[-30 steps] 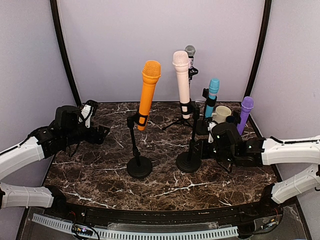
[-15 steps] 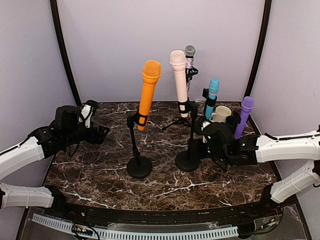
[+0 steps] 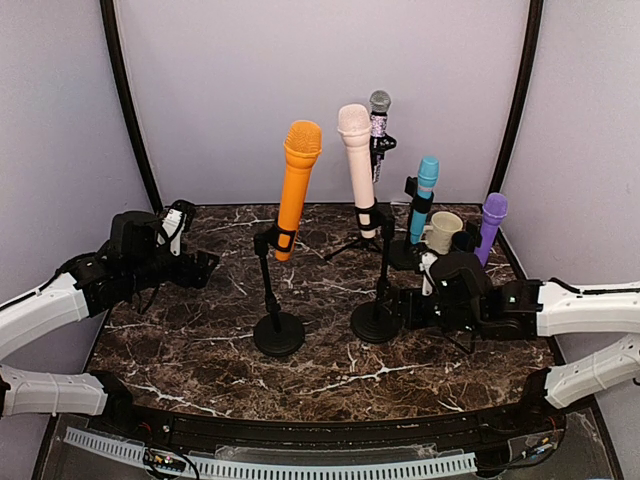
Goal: Remove the microphone from the stand
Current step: Unscrew the knob on the stand of the microphone stand.
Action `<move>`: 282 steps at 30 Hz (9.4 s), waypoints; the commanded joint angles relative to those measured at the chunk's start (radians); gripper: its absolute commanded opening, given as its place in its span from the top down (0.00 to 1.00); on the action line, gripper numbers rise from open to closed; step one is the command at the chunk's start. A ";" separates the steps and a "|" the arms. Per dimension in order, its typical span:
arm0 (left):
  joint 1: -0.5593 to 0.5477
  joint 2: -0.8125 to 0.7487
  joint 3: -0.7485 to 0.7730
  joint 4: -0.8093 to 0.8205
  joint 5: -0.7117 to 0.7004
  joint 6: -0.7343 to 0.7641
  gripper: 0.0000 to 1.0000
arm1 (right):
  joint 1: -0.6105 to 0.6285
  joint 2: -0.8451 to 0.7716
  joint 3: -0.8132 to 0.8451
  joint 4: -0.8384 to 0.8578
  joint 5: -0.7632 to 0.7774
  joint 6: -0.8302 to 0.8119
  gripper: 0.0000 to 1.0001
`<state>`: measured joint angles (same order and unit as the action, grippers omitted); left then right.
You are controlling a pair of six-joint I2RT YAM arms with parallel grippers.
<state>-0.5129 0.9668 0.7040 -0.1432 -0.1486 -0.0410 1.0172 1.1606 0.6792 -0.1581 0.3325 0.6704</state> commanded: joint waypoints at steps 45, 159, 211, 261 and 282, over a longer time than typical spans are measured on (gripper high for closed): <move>0.008 -0.013 0.007 0.005 0.000 0.000 0.12 | -0.272 0.023 -0.142 0.386 -0.548 0.244 0.92; 0.008 -0.015 0.008 0.002 -0.008 0.002 0.11 | -0.039 0.078 0.037 0.096 -0.079 0.010 0.83; 0.008 -0.010 0.008 0.005 0.002 0.001 0.11 | 0.214 0.384 0.281 -0.264 0.598 0.163 1.00; 0.008 -0.003 0.006 -0.001 -0.006 0.002 0.11 | 0.286 0.418 0.387 -0.316 0.443 -0.351 0.51; 0.008 -0.011 0.004 0.006 -0.010 -0.001 0.11 | 0.128 -0.246 -0.046 0.077 0.041 0.017 0.08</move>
<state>-0.5129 0.9714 0.7040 -0.1444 -0.1543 -0.0410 1.2179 0.9638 0.6846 -0.2420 0.5060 0.5594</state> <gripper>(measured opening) 0.889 0.888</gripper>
